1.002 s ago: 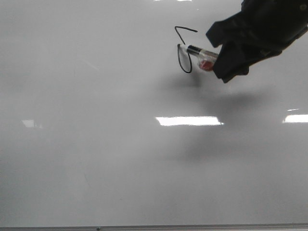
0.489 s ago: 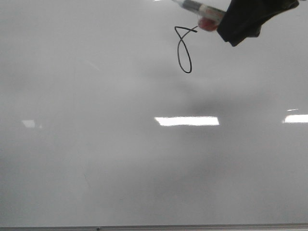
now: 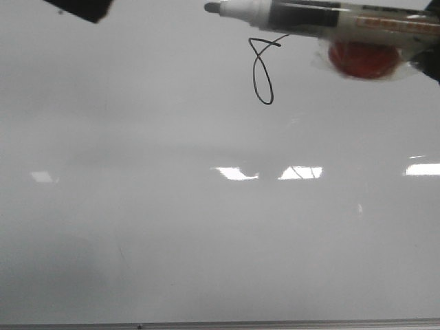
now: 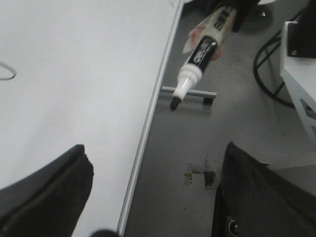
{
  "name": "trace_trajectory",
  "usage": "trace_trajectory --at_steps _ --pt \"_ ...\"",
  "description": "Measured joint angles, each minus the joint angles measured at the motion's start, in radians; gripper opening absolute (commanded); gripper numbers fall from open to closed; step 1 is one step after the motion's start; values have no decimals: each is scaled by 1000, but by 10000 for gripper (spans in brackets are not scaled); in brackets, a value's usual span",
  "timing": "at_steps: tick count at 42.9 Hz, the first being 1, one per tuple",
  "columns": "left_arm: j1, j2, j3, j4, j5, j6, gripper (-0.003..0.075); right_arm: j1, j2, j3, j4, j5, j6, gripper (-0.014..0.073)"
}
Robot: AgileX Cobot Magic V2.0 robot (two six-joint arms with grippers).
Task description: Write number 8 on whiteboard
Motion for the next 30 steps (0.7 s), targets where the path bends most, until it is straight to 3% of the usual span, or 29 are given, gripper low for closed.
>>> trace_trajectory --at_steps 7,22,30 --pt "-92 106 -62 2 -18 10 534 0 0 0 6 27 -5 -60" --pt "-182 260 -148 2 -34 10 519 0 0 0 18 27 -7 -60" --pt "-195 270 -169 2 -34 10 367 0 0 0 18 28 -7 -60"
